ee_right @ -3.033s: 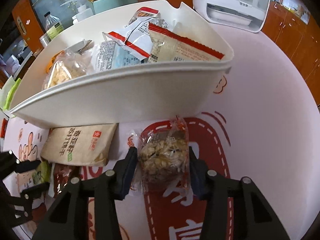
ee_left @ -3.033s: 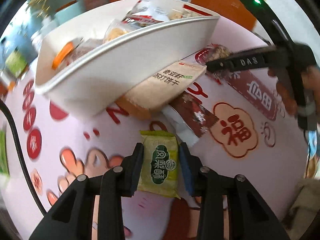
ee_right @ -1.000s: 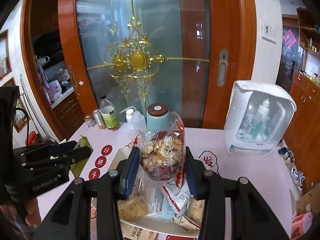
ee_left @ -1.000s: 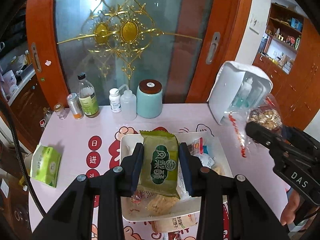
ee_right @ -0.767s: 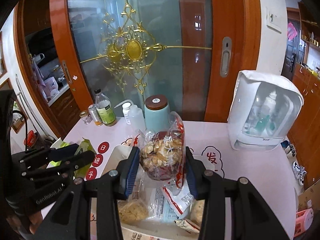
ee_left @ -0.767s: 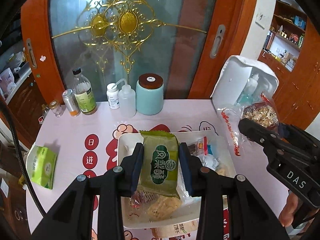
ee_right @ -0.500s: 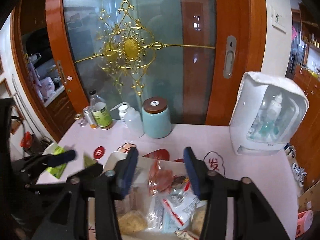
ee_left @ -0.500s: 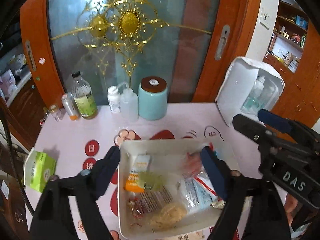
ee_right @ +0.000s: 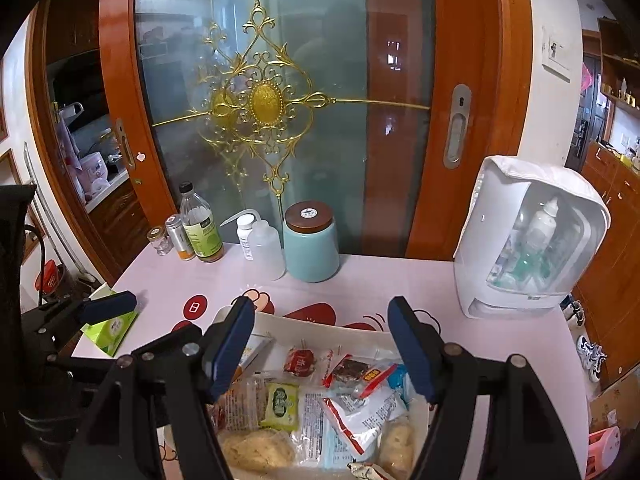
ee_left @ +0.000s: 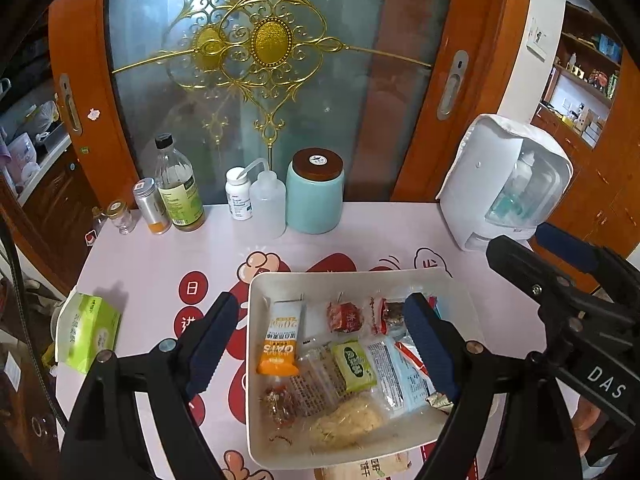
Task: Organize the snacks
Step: 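Move both tools back to the biscuit box and brown packet beside the tray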
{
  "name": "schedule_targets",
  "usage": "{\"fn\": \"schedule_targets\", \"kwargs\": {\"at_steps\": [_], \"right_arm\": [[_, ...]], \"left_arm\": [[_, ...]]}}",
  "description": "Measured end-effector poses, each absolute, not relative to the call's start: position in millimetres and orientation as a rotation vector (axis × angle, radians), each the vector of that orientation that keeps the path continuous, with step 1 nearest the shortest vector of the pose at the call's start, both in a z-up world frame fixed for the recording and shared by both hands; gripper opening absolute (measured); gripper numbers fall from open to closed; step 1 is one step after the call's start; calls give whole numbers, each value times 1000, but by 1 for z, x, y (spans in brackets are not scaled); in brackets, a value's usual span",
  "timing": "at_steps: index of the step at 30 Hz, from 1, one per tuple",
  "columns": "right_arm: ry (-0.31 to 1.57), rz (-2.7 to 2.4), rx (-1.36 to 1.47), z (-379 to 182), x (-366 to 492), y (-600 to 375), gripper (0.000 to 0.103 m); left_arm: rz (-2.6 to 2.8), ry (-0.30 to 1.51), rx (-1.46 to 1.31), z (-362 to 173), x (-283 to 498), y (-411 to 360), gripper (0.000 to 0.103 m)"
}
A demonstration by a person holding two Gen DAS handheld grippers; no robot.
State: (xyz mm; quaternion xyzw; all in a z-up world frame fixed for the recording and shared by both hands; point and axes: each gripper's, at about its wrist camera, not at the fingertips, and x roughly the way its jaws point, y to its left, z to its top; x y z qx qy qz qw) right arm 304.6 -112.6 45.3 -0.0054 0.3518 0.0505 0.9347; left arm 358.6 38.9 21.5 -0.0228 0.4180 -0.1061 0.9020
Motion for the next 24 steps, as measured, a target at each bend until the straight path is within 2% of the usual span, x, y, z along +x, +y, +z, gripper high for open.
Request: {"fn": "schedule_targets", "kwargs": {"at_steps": [9, 12, 24], "right_arm": [[706, 123, 8, 58, 273, -116, 70], [699, 137, 7, 61, 256, -119, 70], [649, 224, -103, 62, 184, -124, 70]], "left_arm": [[-219, 843, -5, 41, 326, 39, 85], [-219, 825, -10, 52, 312, 43, 90], [-123, 747, -92, 81, 247, 69, 90]]}}
